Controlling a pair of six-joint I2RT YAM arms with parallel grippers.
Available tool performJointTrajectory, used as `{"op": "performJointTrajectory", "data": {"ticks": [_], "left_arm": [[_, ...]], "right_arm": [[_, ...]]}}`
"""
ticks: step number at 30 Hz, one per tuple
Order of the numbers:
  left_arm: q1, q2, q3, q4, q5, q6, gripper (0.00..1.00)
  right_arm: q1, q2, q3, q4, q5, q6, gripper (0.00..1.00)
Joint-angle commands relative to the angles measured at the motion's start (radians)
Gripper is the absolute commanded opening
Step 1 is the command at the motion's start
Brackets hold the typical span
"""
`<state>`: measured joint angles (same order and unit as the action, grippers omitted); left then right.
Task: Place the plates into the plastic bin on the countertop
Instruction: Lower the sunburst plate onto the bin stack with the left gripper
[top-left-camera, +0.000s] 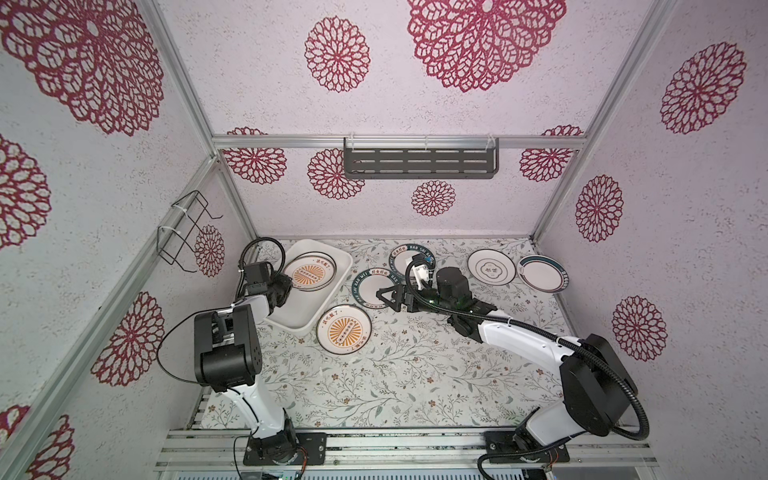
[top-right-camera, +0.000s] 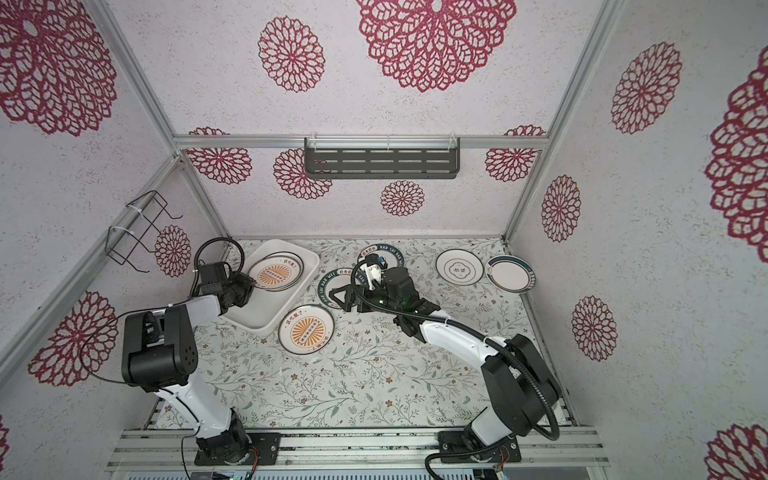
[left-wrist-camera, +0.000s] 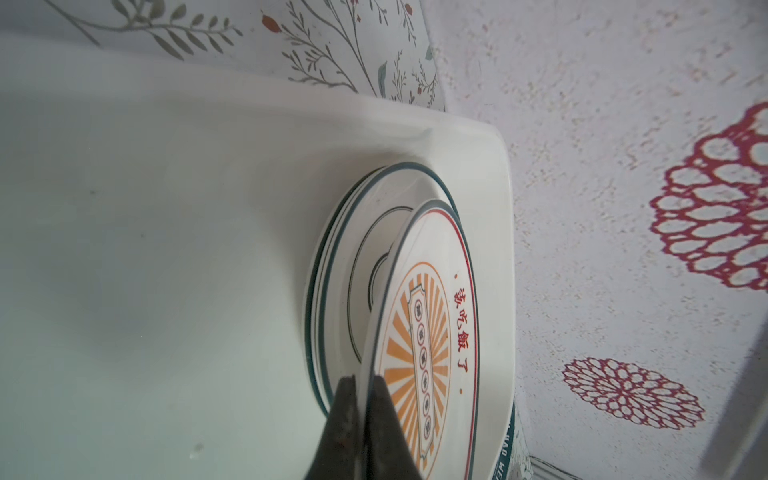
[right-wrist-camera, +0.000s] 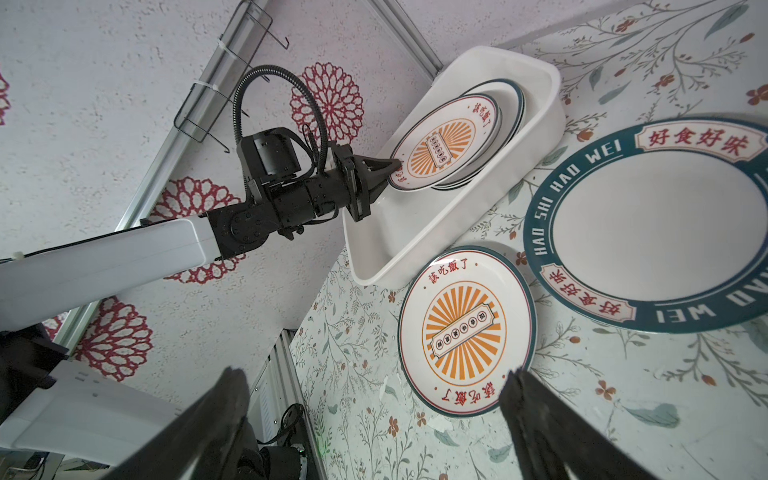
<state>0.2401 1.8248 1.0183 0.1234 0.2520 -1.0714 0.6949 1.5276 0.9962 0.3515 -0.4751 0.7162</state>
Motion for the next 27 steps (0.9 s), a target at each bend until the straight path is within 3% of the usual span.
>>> {"op": "performJointTrajectory", "data": {"ticks": [1,27], "left_arm": [[-0.004,0.008,0.043,0.074,-0.035,-0.018,0.02],[-0.083,0.129,0.215,-0.039,-0.175,0.056,0.05]], "right_arm": [[0.005,-0.037,-0.001,-0.004,0.032,-0.022,0.99],[0.005,-0.101,-0.04,-0.067,0.105,-0.019,0.99]]}}
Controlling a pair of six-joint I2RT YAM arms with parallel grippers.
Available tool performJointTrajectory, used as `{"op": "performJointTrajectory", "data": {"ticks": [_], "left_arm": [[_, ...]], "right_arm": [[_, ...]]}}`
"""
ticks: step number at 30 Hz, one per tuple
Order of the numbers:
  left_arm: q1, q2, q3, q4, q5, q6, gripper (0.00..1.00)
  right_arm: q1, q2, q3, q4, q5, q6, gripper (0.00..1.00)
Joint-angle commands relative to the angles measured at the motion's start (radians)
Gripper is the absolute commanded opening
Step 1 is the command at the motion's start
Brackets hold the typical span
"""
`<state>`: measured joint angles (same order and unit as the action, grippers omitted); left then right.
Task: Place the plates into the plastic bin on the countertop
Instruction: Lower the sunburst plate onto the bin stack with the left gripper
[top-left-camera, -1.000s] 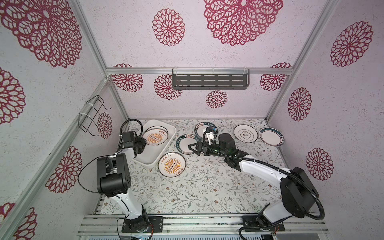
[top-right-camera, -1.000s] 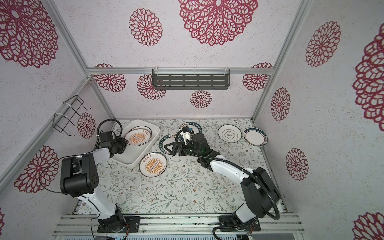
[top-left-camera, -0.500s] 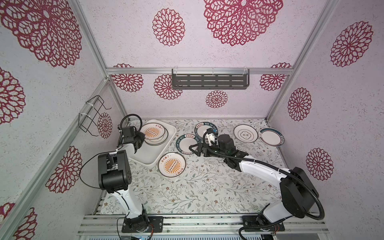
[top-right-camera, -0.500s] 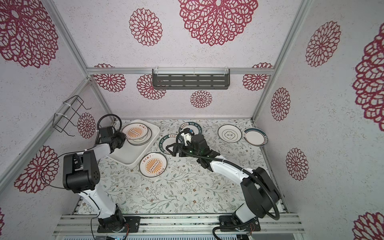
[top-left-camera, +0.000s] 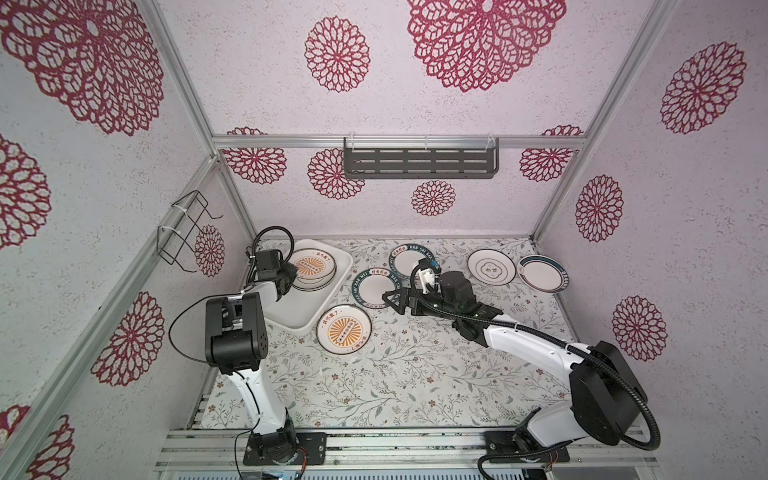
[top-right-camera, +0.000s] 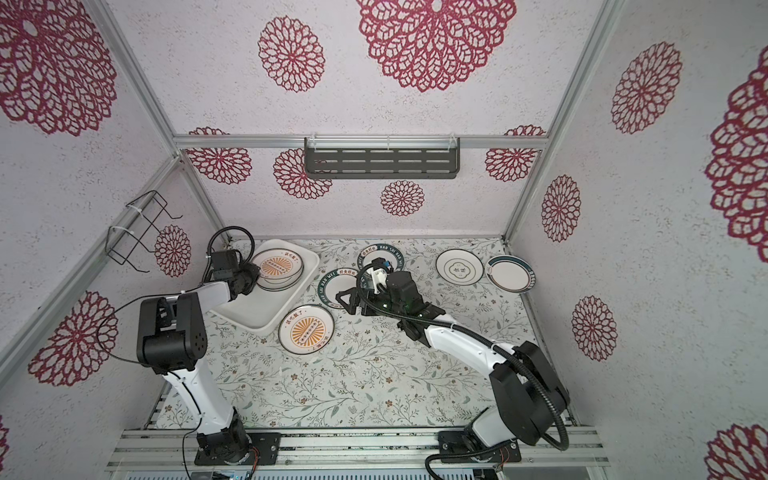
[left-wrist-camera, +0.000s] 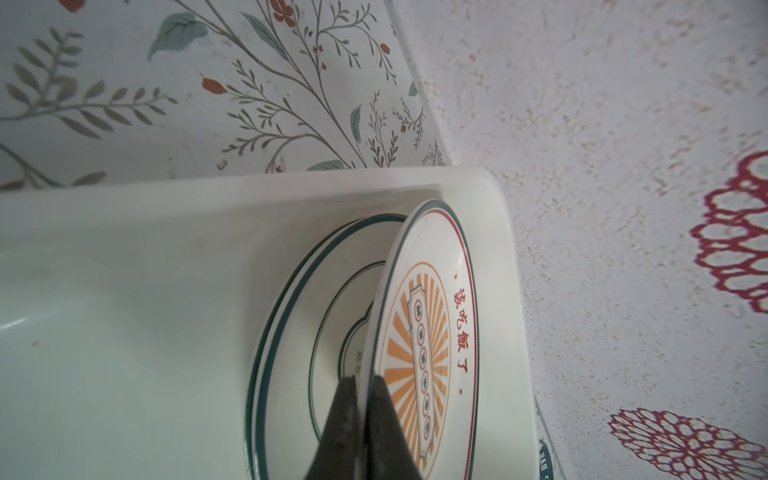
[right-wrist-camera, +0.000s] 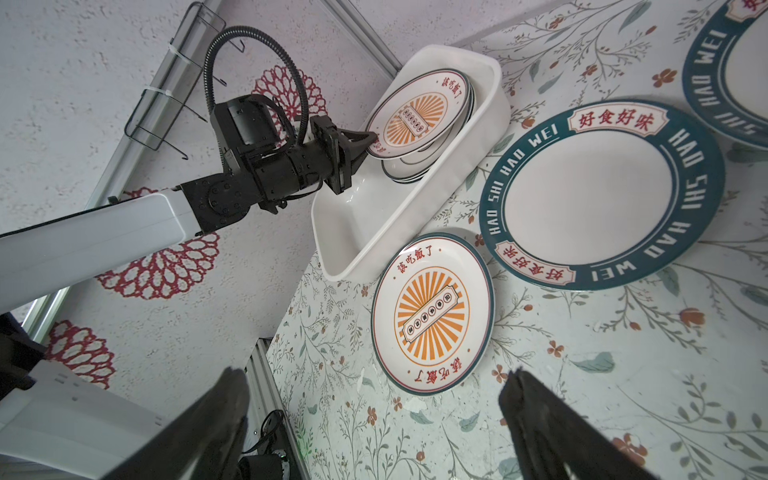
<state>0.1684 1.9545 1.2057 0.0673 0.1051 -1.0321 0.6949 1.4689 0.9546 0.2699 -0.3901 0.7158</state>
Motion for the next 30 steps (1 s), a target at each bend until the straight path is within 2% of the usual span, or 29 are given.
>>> {"op": "performJointTrajectory", "data": {"ticks": [1,6,13,20,25,30], "left_arm": [[-0.012,-0.002,0.028,0.014,-0.035,0.02,0.05],[-0.013,0.04,0.039,-0.002,-0.05,0.032,0.1],[-0.015,0.056,0.061,-0.026,-0.046,0.04,0.29],[-0.02,0.045,0.059,-0.04,-0.053,0.052,0.41],[-0.023,0.027,0.062,-0.065,-0.063,0.078,0.62],[-0.029,-0.026,0.057,-0.09,-0.09,0.106,0.75]], "right_arm": [[0.005,-0.042,0.001,0.013,0.02,-0.019,0.99],[0.005,-0.045,-0.001,0.01,0.019,-0.021,0.99],[0.005,-0.054,-0.012,0.009,0.029,-0.021,0.99],[0.005,-0.051,-0.01,0.007,0.028,-0.022,0.99],[0.005,-0.05,-0.011,0.006,0.03,-0.022,0.99],[0.005,-0.05,-0.014,0.004,0.046,-0.022,0.99]]}}
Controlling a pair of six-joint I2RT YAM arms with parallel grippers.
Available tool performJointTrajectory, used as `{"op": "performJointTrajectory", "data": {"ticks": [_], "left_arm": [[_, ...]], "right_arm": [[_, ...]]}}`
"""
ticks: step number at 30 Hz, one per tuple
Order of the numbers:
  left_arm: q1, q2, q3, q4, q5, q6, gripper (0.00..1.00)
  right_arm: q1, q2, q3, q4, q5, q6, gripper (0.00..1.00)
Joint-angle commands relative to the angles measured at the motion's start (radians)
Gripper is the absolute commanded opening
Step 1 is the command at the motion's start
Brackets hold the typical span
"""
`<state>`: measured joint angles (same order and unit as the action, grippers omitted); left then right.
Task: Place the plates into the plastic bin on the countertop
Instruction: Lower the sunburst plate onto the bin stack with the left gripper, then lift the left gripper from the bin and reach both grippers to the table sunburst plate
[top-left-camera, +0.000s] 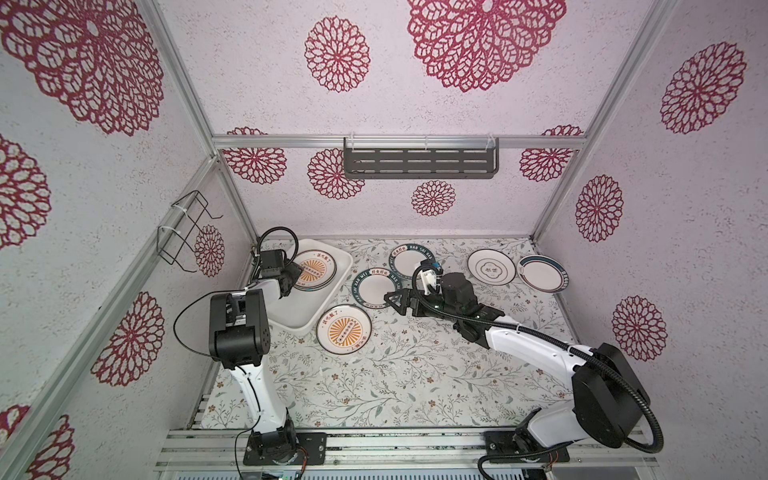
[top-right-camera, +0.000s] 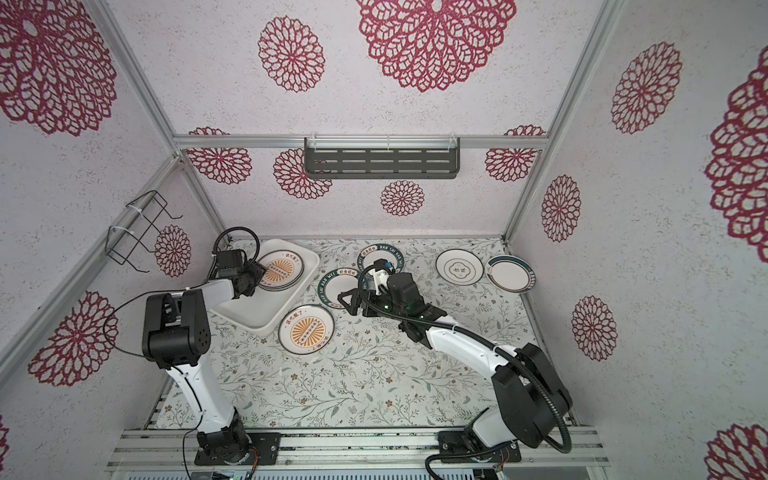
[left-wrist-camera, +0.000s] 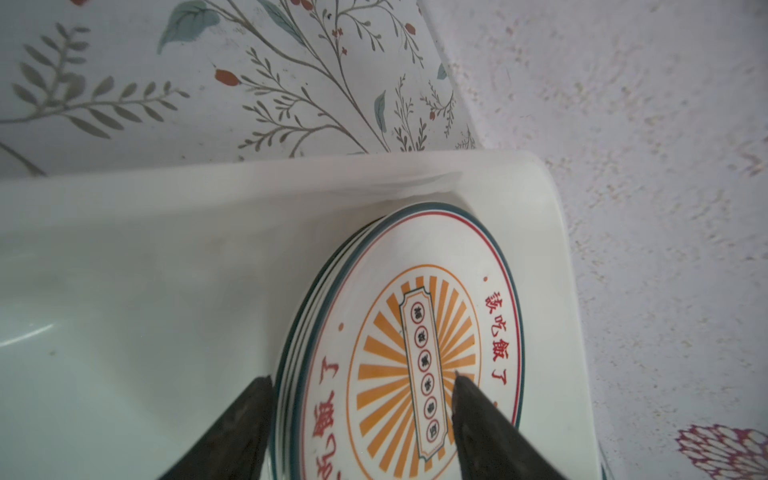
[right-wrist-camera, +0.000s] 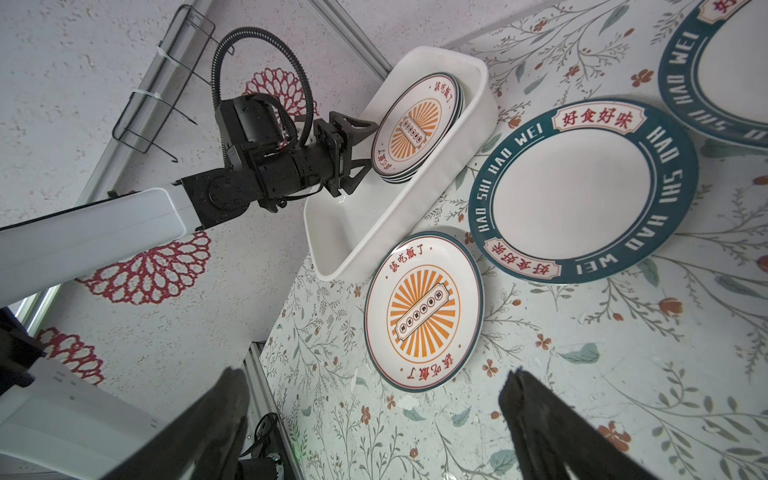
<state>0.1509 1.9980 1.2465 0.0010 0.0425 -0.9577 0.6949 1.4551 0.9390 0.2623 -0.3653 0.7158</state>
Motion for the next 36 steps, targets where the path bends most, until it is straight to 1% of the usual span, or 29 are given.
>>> {"op": "performJointTrajectory", "data": {"ticks": [1,6,10,14,18,21,24,28,30,32,36], "left_arm": [[-0.014,-0.08,0.01,-0.022,-0.034,0.039,0.78],[-0.027,-0.141,-0.019,-0.02,-0.071,0.072,0.84],[-0.038,-0.207,-0.053,-0.008,-0.078,0.093,0.88],[-0.063,-0.316,-0.121,0.037,-0.111,0.134,0.92],[-0.087,-0.423,-0.168,0.051,-0.119,0.181,0.96],[-0.11,-0.517,-0.207,0.054,-0.14,0.215,1.0],[-0.132,-0.604,-0.239,0.052,-0.143,0.25,0.97],[-0.161,-0.689,-0.245,-0.055,-0.141,0.288,0.97],[-0.175,-0.723,-0.246,-0.139,-0.168,0.291,0.97],[-0.188,-0.76,-0.257,-0.217,-0.193,0.273,0.97],[-0.207,-0.827,-0.305,-0.315,-0.176,0.222,0.97]], "right_arm": [[0.006,-0.038,0.001,0.009,0.024,-0.021,0.99],[0.005,-0.042,-0.003,0.007,0.039,-0.019,0.99],[0.005,-0.044,-0.006,0.003,0.06,-0.016,0.99],[0.005,-0.041,-0.006,-0.004,0.088,-0.013,0.99],[0.002,-0.034,-0.002,-0.008,0.116,-0.006,0.99],[-0.004,-0.029,-0.005,-0.01,0.164,0.001,0.99],[-0.019,-0.004,0.0,-0.01,0.169,0.017,0.99],[-0.026,0.065,0.035,-0.025,0.133,0.031,0.99],[-0.023,0.101,0.043,-0.005,0.096,0.049,0.99],[-0.018,0.135,0.045,0.029,0.064,0.074,0.99],[-0.002,0.209,0.079,0.057,-0.001,0.094,0.99]]}}
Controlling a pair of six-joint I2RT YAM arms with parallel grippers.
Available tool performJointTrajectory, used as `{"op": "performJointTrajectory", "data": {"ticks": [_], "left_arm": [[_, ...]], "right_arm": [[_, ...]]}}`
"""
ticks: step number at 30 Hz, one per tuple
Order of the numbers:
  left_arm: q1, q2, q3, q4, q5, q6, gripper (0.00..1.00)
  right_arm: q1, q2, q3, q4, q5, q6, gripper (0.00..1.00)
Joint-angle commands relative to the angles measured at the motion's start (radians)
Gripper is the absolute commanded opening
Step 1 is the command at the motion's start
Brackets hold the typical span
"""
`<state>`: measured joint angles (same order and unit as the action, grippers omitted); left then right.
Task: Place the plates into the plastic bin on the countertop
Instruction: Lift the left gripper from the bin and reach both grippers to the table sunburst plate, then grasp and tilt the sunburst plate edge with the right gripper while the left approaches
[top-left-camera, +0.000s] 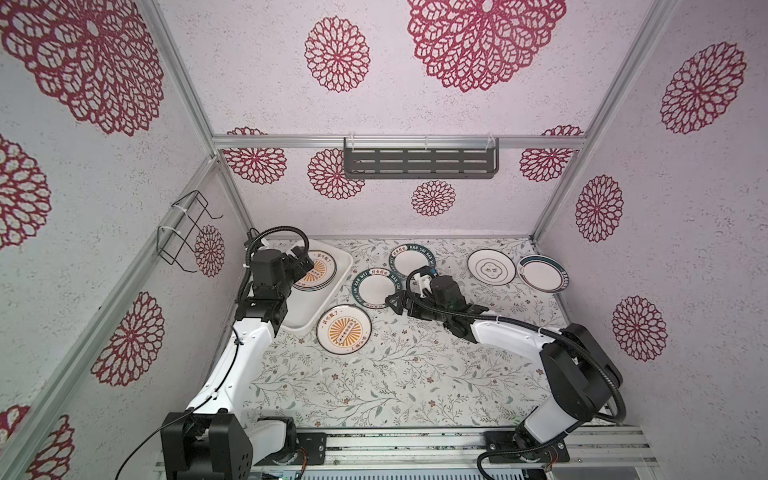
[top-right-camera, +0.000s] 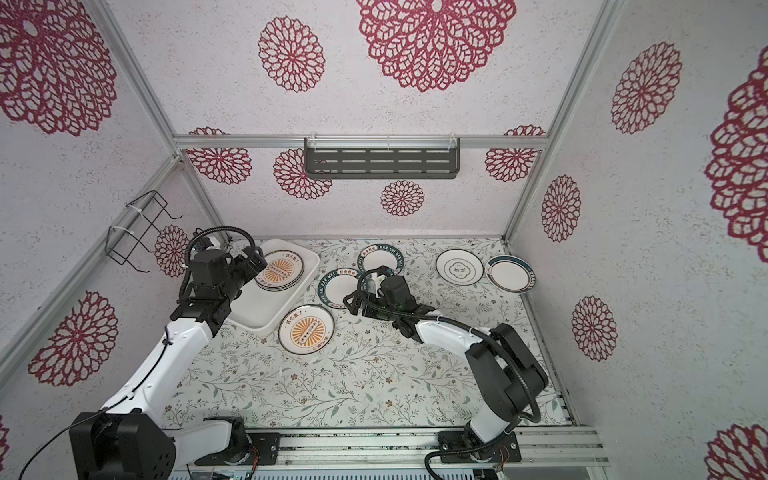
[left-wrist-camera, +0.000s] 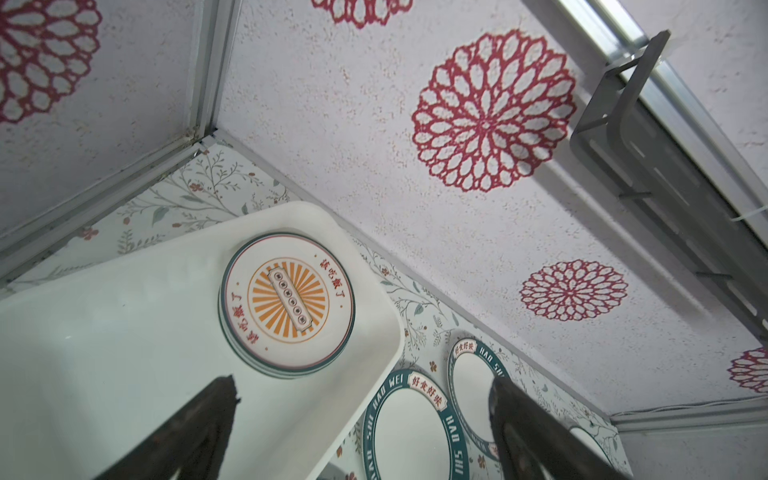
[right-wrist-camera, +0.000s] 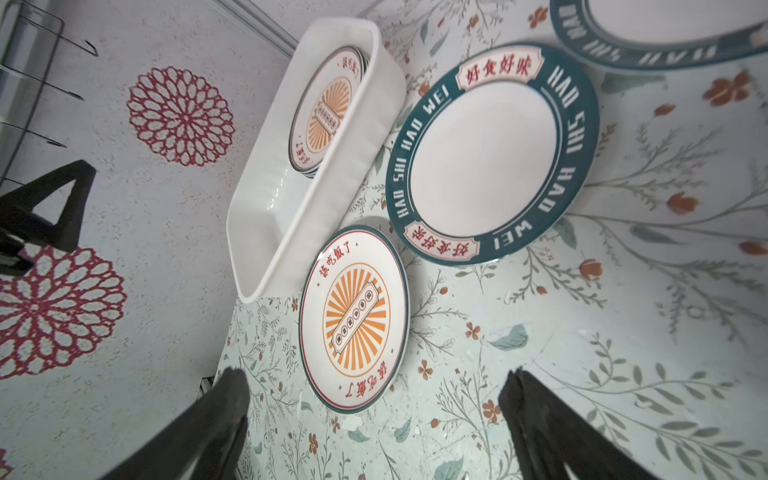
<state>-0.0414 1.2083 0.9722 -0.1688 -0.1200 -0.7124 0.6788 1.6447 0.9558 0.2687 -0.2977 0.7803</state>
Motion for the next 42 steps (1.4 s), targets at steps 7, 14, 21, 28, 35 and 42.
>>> {"op": "performJointTrajectory", "data": {"ticks": [7,14,21,28,35,42], "left_arm": [[-0.085,-0.105,-0.081,-0.316,0.028,-0.106,0.97],[-0.204,-0.154,-0.167,-0.361,0.043,-0.149,0.97],[-0.239,-0.198,-0.225,-0.36,0.038,-0.178,0.97],[-0.24,-0.216,-0.245,-0.354,0.026,-0.187,0.97],[-0.241,-0.246,-0.247,-0.369,-0.004,-0.182,0.97],[-0.24,-0.271,-0.23,-0.394,-0.047,-0.162,0.97]], "right_arm": [[0.046,0.161,0.125,0.031,-0.226,0.053,0.99],[0.059,0.238,0.158,0.032,-0.267,0.058,0.98],[0.064,0.339,0.238,0.004,-0.278,0.021,0.89],[0.071,0.397,0.287,-0.016,-0.248,0.013,0.78],[0.074,0.456,0.347,-0.066,-0.214,0.01,0.63],[0.082,0.479,0.387,-0.144,-0.177,-0.01,0.55]]}}
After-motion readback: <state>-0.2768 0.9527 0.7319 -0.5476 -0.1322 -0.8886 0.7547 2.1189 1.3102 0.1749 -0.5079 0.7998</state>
